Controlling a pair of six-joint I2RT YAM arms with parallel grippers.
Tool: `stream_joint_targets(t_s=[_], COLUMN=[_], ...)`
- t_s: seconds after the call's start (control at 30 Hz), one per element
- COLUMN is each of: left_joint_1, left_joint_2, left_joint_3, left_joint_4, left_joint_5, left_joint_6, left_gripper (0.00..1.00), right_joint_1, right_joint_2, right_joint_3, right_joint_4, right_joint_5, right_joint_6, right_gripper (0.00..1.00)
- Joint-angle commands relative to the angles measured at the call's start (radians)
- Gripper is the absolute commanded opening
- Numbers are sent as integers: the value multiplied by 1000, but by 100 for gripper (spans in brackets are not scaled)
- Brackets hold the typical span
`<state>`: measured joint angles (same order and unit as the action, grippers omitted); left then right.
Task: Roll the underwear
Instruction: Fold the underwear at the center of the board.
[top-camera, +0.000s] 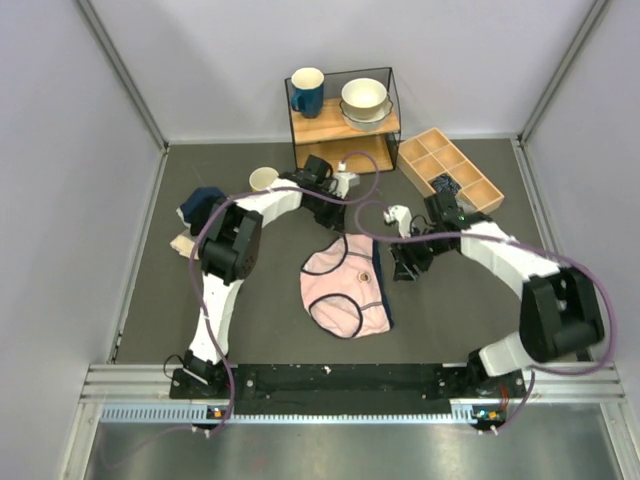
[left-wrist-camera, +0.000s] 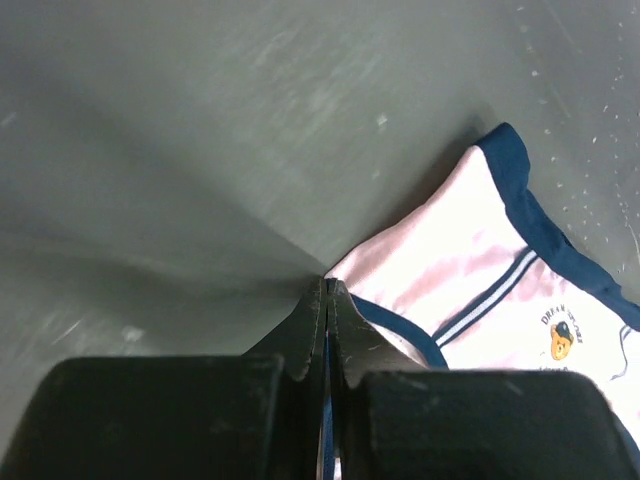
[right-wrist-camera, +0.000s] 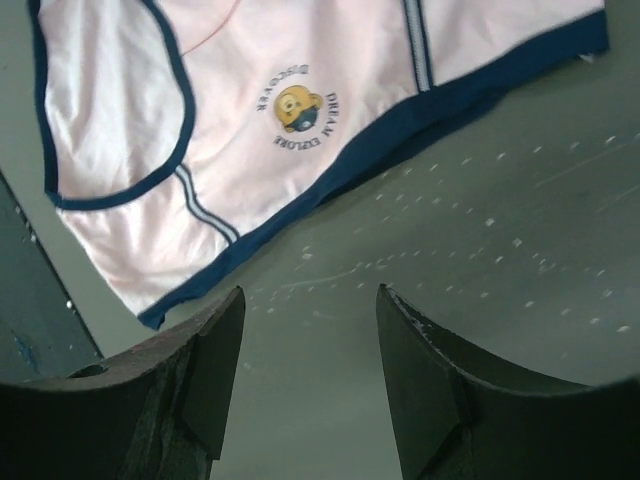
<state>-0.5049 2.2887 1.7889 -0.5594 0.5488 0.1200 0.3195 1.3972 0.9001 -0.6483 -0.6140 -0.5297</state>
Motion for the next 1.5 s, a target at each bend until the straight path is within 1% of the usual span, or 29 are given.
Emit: stream_joint_targets(t_s=[0.0,0.03,0.1,0.13,0.17,0.2,0.3,0.43,0.5,0.8,1.13,1.33,1.47], left_joint_1=[80,83,88,89,91,92,104,117,121,134,134,134,135], left_joint_2=[-83,-83,-83,-83,-83,-84,-89,-86,-83,-74,-78,-81,-71], left_joint_3=[-77,-75,-71,-71,-68,-68,-68,-68,-68,-63,-65,-63,-59], left_joint_4=[107,105,105,104,104,102,102,108,110,121,118,115,112], left_joint_5=[86,89,99,103,106,105,105,117,118,137,146,146,158], left_joint_6=[-97,-95,-97,-97,-98,-95,-98,-106,-108,-115,-115,-117,-115], left_gripper=[0,0,0,0,0,0,0,0,0,0,0,0,0], right_joint_1=[-8,-10,-8,-8,-8,-8,-8,-8,-8,-8,-8,-8,-8], right_joint_2=[197,241,374,417,452,523,617,745,775,804,836,846,871], right_joint_3=[178,259,347,432,474,552,682,784,819,790,852,887,895], right_joint_4=[45,45,44,41,38,35,7,-2,-8,-13,-28,-39,-63], right_joint_5=[-19,-39,-70,-104,-118,-131,-144,-142,-147,-139,-26,3,-16], right_joint_6=[60,75,134,152,186,198,224,250,272,286,307,298,293], right_gripper=[56,56,56,56,56,56,56,56,55,52,53,54,54])
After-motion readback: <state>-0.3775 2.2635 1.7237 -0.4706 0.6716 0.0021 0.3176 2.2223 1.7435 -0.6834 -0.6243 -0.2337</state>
